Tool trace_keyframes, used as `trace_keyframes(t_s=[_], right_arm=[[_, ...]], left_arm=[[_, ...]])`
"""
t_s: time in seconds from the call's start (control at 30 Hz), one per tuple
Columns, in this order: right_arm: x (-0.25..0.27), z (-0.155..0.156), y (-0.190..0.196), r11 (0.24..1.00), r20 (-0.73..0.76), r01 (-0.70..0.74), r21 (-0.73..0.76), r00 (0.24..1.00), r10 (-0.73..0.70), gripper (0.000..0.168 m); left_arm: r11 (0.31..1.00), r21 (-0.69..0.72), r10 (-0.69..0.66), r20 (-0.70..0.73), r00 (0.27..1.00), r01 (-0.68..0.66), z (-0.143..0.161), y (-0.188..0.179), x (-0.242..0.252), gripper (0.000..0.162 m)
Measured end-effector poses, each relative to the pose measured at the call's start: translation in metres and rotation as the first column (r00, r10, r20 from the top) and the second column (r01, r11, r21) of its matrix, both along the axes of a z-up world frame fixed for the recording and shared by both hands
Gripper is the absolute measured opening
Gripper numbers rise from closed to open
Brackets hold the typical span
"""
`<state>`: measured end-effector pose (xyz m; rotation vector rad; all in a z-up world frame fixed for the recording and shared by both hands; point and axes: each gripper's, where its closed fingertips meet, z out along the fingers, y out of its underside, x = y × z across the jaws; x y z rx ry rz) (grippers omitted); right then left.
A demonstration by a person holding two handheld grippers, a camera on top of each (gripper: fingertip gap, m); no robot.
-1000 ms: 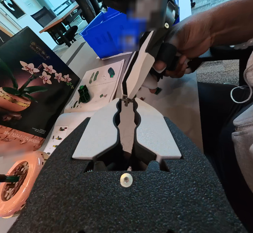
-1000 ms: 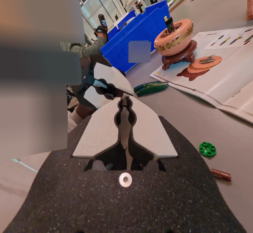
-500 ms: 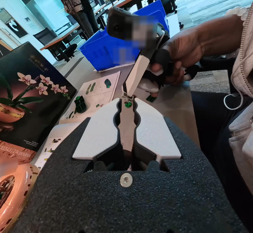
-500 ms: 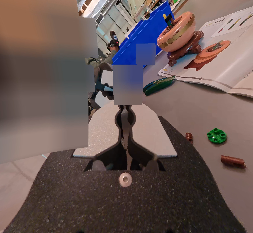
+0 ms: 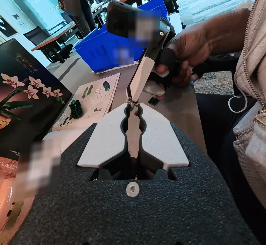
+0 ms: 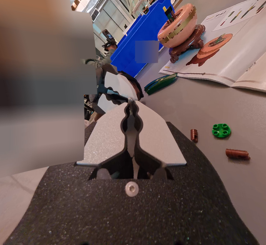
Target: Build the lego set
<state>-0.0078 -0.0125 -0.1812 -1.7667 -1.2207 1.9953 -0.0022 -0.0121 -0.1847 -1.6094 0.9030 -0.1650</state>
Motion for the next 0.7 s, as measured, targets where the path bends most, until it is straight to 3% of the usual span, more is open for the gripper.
trace_keyframes(t_s=[0.03,0.2,0.37,0.47,0.57,0.7], right_arm=[[0.000,-0.001,0.001,1.000,0.007,0.001,0.010,1.000,-0.001,0.003],[0.000,-0.001,0.006,0.998,0.026,-0.004,0.067,1.000,0.002,0.003],[0.008,0.004,0.026,0.977,0.074,0.025,0.212,0.996,-0.041,0.003],[0.019,-0.009,0.051,0.916,0.182,0.052,0.397,0.974,-0.134,0.003],[0.036,-0.035,0.080,0.818,0.341,0.019,0.575,0.903,-0.261,0.003],[0.042,-0.051,0.097,0.770,0.401,-0.004,0.638,0.855,-0.328,0.003]], left_arm=[[1.000,-0.005,-0.002,0.005,1.000,0.002,-0.001,0.000,0.001,0.009],[1.000,-0.016,0.019,0.057,0.998,-0.019,-0.002,0.005,0.001,0.011],[0.993,-0.051,0.113,0.097,0.989,-0.109,-0.004,0.012,-0.016,0.024],[0.990,-0.066,0.132,0.172,0.976,-0.122,0.002,0.013,-0.022,0.026],[0.992,-0.088,0.112,0.257,0.960,-0.092,0.008,0.010,-0.022,0.027],[0.994,-0.093,0.075,0.304,0.950,-0.049,0.016,0.004,-0.019,0.027]])
